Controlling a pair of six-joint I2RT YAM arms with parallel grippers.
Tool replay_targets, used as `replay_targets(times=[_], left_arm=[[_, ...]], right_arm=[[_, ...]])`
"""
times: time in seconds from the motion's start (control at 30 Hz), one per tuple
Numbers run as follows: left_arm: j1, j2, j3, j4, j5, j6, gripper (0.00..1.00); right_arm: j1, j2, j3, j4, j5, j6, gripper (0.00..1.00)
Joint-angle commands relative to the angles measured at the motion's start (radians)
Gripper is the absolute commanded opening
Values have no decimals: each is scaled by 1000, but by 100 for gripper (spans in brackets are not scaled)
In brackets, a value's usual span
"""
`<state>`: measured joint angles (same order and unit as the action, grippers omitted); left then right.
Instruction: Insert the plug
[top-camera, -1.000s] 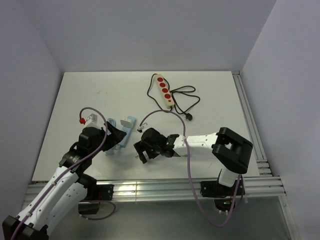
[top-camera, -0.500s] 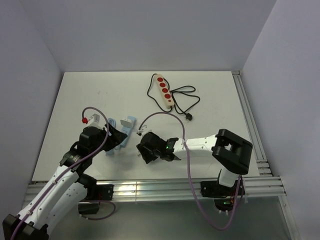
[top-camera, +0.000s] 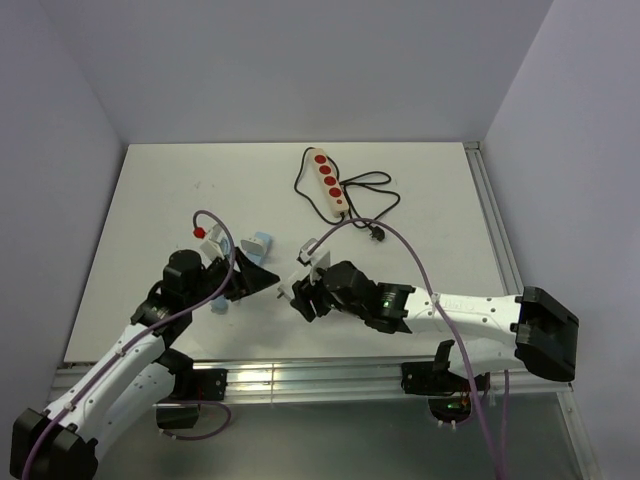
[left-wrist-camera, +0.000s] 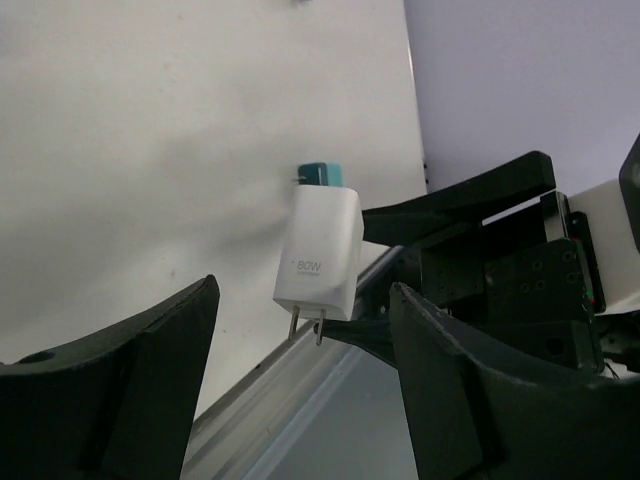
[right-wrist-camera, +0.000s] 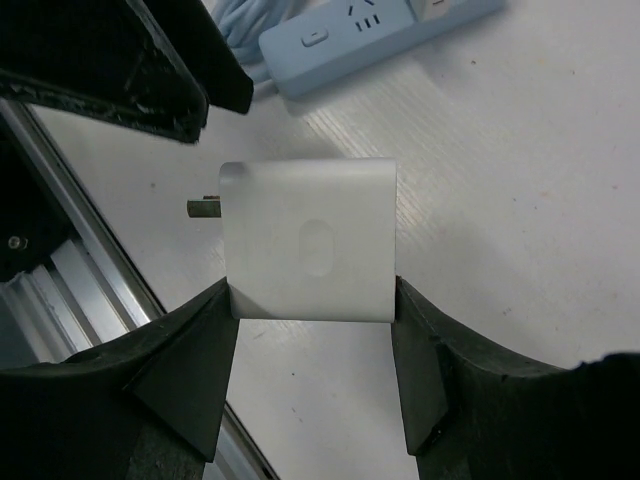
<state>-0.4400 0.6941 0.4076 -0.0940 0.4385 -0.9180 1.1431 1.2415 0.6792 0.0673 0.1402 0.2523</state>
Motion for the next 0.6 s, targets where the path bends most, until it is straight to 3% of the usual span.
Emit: replay_targets(times=[0.0,0.33,0.57], left_arm=[[-5,22,-27,204,169,-25,75],[-39,54,-26,234,167,-28,69],[-75,76,-18,229,129,-27,71]], right_arm=[[6,-39,-6,68,-28,-35,0],[6,-73,-17,95,-34,-24,0],[7,-59,-7,111,-71,-1,0]])
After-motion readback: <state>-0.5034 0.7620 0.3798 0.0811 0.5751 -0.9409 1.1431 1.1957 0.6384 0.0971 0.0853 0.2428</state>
